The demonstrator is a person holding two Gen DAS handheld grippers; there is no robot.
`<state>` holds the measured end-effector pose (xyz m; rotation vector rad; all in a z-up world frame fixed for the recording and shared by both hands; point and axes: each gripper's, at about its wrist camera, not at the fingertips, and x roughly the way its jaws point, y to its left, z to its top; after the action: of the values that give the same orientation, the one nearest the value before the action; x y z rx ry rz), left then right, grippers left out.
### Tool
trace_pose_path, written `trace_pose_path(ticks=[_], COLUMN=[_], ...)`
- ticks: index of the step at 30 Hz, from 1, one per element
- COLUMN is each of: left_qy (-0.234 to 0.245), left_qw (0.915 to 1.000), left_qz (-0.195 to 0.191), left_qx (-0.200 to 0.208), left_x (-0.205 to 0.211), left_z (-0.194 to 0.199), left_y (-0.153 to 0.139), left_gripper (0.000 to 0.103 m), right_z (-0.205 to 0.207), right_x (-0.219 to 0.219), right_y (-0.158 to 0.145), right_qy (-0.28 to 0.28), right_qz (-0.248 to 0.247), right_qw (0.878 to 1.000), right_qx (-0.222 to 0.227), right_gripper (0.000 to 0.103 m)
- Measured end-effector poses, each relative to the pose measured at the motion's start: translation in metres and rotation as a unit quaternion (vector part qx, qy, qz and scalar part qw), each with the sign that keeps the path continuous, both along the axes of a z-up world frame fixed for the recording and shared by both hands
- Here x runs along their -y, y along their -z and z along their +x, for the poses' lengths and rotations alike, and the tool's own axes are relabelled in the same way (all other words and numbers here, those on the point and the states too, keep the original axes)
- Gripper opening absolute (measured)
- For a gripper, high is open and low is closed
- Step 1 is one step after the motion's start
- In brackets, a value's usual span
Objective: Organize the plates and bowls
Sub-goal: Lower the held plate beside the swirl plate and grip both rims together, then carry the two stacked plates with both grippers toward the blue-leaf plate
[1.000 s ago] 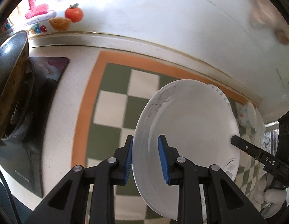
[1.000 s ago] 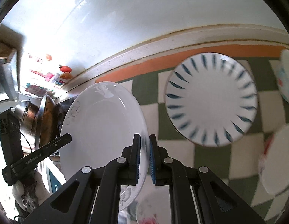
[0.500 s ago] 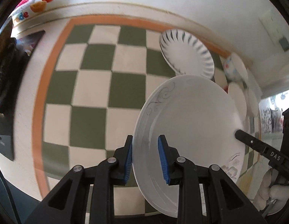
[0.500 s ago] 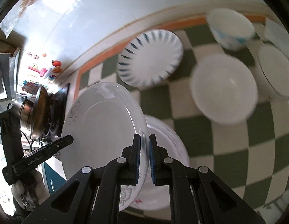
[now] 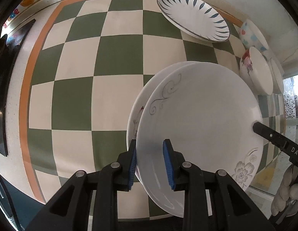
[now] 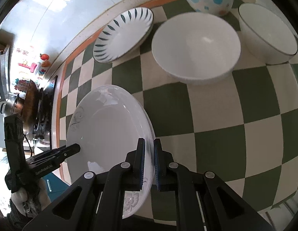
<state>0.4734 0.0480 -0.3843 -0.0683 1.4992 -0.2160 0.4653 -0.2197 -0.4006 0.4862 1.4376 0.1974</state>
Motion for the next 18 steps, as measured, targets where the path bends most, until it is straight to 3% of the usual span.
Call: trace_pose_path(ticks=[18], left_qy=[0.027], left_qw=[0.9990], left_qz=[0.025], left_qx=[-0.024], left_x=[0.010], left_z=[0.002], left_y=[0.010], left_gripper=[0.024], right_z=[0.002], right_x=[0.006], right_y=[0.008], right_qy=[0.001], right_qz=[0.001], right_qw=[1.000], right_qx=[-0.020], right_gripper=[0.011])
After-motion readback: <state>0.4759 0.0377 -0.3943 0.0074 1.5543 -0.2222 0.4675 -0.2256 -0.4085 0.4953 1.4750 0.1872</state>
